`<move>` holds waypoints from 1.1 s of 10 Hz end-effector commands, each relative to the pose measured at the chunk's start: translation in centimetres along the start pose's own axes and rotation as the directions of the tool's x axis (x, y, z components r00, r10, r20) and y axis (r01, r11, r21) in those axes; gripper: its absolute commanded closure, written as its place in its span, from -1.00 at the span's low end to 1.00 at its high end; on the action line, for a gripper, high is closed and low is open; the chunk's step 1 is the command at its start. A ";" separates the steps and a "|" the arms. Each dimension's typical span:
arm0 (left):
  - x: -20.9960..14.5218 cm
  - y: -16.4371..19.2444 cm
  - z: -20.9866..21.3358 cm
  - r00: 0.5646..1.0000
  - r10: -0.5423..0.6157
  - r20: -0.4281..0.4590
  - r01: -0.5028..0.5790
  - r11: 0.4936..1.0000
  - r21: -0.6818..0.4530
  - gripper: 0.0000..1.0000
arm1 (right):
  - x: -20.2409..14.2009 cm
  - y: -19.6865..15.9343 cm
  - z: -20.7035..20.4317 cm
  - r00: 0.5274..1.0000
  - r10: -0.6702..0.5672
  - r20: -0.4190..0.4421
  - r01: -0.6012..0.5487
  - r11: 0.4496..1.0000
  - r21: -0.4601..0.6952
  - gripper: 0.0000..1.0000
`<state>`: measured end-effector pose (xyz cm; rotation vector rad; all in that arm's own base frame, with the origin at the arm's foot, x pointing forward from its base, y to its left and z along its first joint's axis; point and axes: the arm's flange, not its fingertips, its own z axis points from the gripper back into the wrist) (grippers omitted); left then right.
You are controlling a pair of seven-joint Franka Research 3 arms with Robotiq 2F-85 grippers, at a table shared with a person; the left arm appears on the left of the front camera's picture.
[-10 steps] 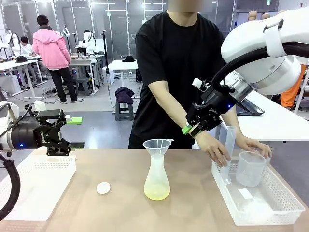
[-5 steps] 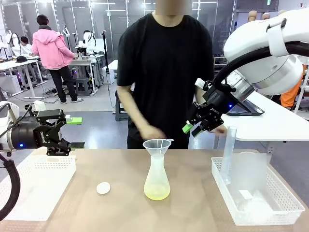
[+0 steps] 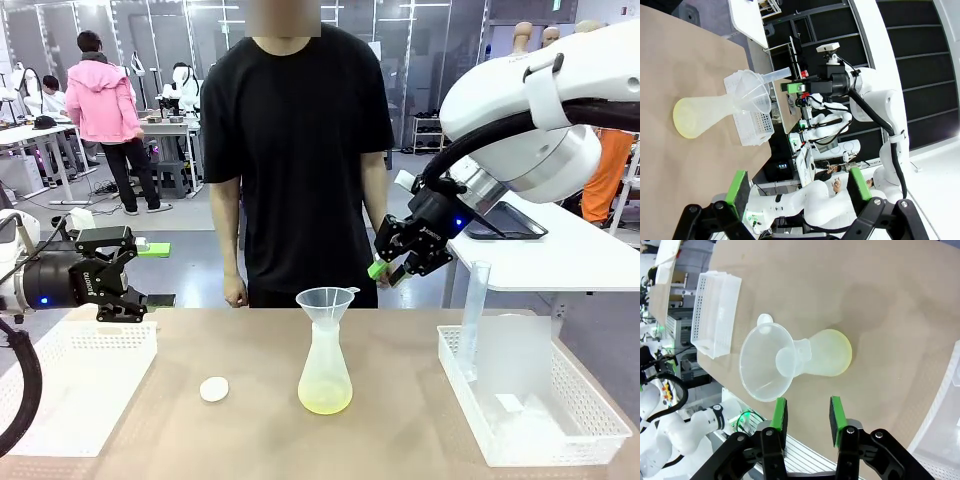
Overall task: Prepare the solutions needed for the experiment.
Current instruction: Once the solution is in the Big flask , pick up the Plastic Funnel and place it back into the right Organizing basket.
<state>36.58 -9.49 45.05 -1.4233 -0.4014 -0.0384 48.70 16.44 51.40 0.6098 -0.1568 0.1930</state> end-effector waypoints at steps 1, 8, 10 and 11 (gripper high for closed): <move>0.0 -0.3 -0.2 1.000 0.014 0.008 -0.013 1.000 -0.020 -1.00 | 0.6 0.4 0.4 0.998 -0.066 0.000 0.066 0.997 -0.040 0.11; 0.0 -0.3 -0.2 1.000 0.014 0.008 -0.013 1.000 -0.020 -1.00 | 0.0 0.4 0.0 0.997 -0.074 -0.009 0.074 0.997 -0.026 0.11; 0.0 -0.3 -0.2 1.000 0.014 0.008 -0.013 1.000 -0.020 -1.00 | 0.0 0.3 0.0 0.997 -0.076 -0.007 0.075 0.997 -0.026 0.11; 0.0 -0.3 -0.2 1.000 0.014 0.008 -0.013 1.000 -0.020 -1.00 | 0.0 0.3 0.0 0.997 -0.076 -0.007 0.075 0.997 -0.026 0.11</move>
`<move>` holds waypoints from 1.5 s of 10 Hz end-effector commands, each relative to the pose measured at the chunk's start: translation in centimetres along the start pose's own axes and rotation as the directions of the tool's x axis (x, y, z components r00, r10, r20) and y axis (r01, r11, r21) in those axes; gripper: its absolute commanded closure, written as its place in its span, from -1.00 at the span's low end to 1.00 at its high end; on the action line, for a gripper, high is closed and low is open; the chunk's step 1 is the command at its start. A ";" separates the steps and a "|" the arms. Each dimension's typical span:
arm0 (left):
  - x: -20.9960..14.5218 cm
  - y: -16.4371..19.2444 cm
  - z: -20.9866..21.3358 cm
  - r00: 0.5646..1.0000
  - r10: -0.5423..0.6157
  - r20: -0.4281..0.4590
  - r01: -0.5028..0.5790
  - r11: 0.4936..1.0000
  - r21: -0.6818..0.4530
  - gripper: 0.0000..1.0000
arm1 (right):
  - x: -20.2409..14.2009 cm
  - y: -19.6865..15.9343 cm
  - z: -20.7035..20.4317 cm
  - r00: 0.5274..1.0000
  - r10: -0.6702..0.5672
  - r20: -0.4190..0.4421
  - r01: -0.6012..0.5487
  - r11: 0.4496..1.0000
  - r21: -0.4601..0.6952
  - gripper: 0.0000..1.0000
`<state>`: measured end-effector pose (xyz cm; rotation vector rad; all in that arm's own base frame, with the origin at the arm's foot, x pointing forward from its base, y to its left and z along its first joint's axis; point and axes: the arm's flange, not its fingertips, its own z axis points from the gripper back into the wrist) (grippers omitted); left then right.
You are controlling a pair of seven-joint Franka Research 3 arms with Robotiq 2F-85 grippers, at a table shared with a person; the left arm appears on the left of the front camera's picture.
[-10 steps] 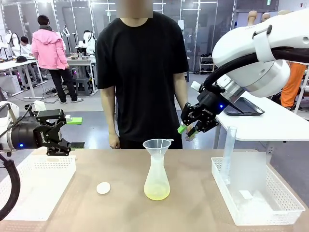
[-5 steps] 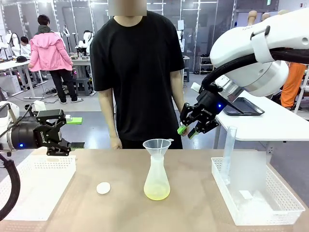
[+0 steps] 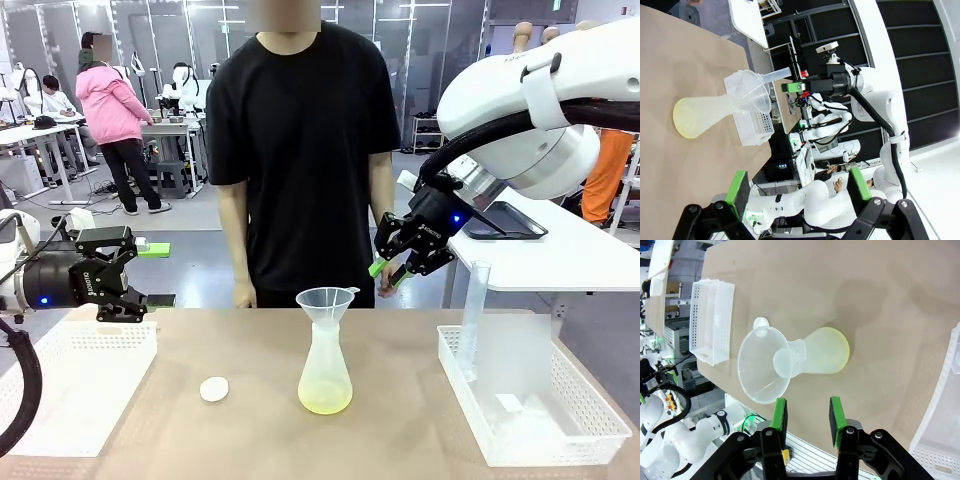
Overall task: Prepare the solutions needed for the experiment.
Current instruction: Once the solution is in the Big flask , pick up the Plastic Funnel and place it back into the right Organizing basket.
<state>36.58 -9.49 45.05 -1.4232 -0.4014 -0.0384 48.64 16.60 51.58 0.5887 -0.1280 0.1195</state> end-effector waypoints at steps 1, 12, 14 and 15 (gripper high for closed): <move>0.0 -0.3 -0.2 1.000 0.014 0.008 -0.013 1.000 -0.020 -1.00 | 0.0 0.0 0.0 1.000 0.001 0.000 -0.001 1.000 0.000 0.11; 0.0 -0.3 -0.2 1.000 0.014 0.008 -0.013 1.000 -0.020 -1.00 | -0.8 2.1 -1.6 0.997 0.035 -0.067 -0.034 0.999 0.015 -0.67; 0.0 -0.3 -0.2 1.000 0.014 0.008 -0.013 1.000 -0.020 -1.00 | -0.8 2.1 -1.6 0.997 0.035 -0.067 -0.034 0.999 0.015 -0.67; 0.0 -0.3 -0.2 1.000 0.014 0.008 -0.013 1.000 -0.020 -1.00 | -0.5 2.3 -2.0 0.997 0.009 -0.074 -0.008 1.000 0.010 -0.54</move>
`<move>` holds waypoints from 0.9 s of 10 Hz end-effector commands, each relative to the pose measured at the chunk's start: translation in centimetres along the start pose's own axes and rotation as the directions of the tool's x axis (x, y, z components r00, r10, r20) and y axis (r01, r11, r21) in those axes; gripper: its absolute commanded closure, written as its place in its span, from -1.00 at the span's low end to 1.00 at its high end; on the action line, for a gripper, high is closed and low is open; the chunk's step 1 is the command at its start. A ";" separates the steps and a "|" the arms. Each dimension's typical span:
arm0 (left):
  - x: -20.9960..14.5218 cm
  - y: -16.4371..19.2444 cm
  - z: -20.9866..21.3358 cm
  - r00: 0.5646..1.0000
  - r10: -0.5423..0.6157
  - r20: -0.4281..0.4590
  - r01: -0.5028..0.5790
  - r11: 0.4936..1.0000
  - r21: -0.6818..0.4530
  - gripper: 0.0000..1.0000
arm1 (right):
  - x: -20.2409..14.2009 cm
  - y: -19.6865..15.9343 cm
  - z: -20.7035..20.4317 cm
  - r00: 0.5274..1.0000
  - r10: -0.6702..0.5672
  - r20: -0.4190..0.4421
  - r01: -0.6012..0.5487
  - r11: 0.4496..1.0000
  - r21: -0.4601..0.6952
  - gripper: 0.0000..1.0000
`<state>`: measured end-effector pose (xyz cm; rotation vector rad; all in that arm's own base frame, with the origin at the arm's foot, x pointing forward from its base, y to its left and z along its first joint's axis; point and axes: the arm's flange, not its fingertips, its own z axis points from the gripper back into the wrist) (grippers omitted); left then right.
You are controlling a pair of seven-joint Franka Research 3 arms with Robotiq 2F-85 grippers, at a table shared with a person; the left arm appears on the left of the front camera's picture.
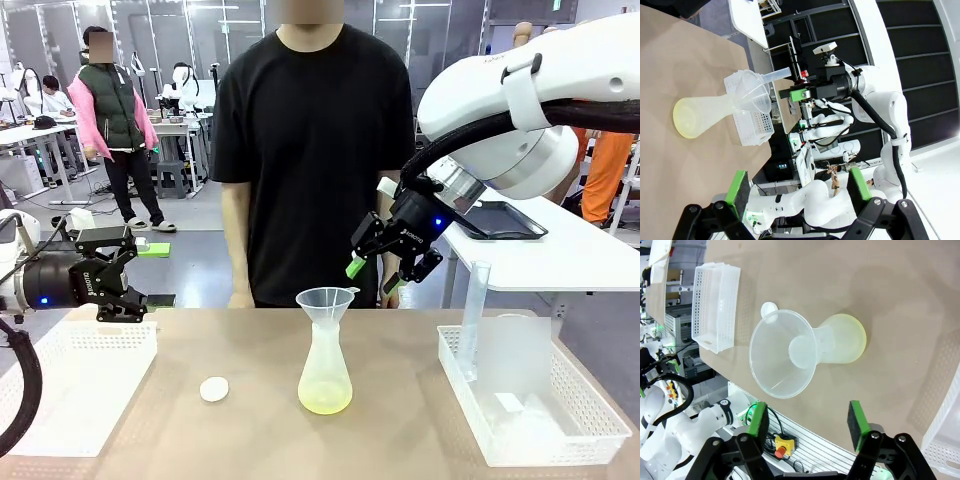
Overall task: Prepare the solutions needed for the experiment.
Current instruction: Once the solution is in the Big flask , pick up the Plastic Funnel and place it back into the right Organizing basket.
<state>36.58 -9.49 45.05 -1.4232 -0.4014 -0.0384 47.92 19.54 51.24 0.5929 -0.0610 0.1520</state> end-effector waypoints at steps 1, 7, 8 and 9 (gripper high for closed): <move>0.0 -0.3 -0.2 1.000 0.014 0.008 -0.013 1.000 -0.020 -1.00 | -0.3 0.5 0.9 0.997 -0.074 -0.010 0.073 0.991 -0.116 -0.67; 0.0 -0.3 -0.2 1.000 0.014 0.008 -0.013 1.000 -0.020 -1.00 | 0.8 3.2 -1.6 0.984 -0.174 -0.038 0.167 0.976 -0.137 -0.67; 0.0 -0.3 -0.2 1.000 0.014 0.008 -0.013 1.000 -0.020 -1.00 | -0.2 1.5 -1.3 0.986 -0.168 -0.015 0.161 0.967 -0.198 -0.67; 0.0 -0.3 -0.2 1.000 0.014 0.008 -0.013 1.000 -0.020 -1.00 | -0.2 1.5 -1.3 0.986 -0.168 -0.015 0.161 0.967 -0.198 -0.67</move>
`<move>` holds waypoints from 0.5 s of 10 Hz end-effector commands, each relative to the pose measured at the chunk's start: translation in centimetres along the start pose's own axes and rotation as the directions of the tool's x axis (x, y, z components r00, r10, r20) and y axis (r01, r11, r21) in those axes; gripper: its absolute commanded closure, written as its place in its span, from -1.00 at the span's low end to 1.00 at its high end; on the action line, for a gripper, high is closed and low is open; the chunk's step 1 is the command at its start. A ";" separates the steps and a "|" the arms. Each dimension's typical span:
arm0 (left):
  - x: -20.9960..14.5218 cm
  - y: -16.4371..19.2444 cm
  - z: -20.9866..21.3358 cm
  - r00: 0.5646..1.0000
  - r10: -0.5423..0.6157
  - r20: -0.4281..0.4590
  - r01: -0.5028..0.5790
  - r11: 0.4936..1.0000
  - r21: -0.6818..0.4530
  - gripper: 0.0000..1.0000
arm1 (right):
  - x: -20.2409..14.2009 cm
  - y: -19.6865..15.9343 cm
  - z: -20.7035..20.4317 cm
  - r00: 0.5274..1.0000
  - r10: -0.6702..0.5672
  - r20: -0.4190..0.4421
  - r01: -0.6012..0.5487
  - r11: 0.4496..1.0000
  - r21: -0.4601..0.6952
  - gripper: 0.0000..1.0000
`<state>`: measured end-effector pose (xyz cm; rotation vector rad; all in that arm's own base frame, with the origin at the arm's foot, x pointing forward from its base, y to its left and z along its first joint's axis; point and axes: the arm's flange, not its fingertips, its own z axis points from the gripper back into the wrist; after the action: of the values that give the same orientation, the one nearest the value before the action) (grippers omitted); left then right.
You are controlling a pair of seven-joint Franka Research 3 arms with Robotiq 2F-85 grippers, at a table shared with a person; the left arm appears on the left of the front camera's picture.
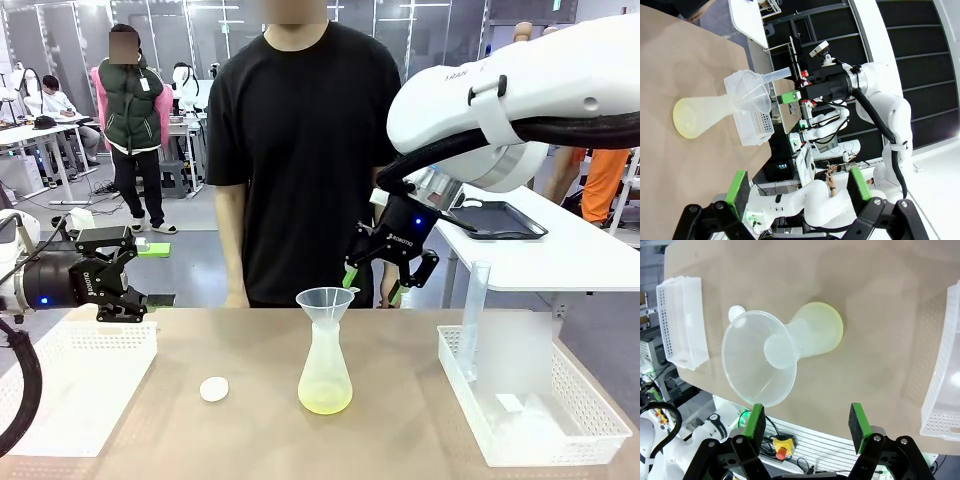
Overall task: Prepare the solutions needed for the experiment.
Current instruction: Once the solution is in the Big flask , pick up the Plastic Funnel and place it back into the right Organizing basket.
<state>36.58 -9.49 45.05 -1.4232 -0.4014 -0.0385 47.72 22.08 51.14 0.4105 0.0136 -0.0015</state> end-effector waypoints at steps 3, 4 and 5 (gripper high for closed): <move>0.0 -0.3 -0.2 1.000 0.014 0.008 -0.013 1.000 -0.020 -1.00 | 0.3 0.9 -0.8 0.999 -0.038 0.007 0.038 0.999 0.008 -0.68; 0.0 -0.3 -0.2 1.000 0.014 0.008 -0.013 1.000 -0.020 -1.00 | 0.5 1.2 -1.1 0.999 -0.049 0.008 0.049 0.999 0.007 -0.68; 0.0 -0.3 -0.2 1.000 0.014 0.008 -0.013 1.000 -0.020 -1.00 | 0.8 1.5 -1.4 0.998 -0.067 0.018 0.068 0.997 -0.022 -0.68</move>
<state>36.58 -9.49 45.05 -1.4232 -0.4014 -0.0384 47.91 22.83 50.48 0.4088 0.0212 -0.0191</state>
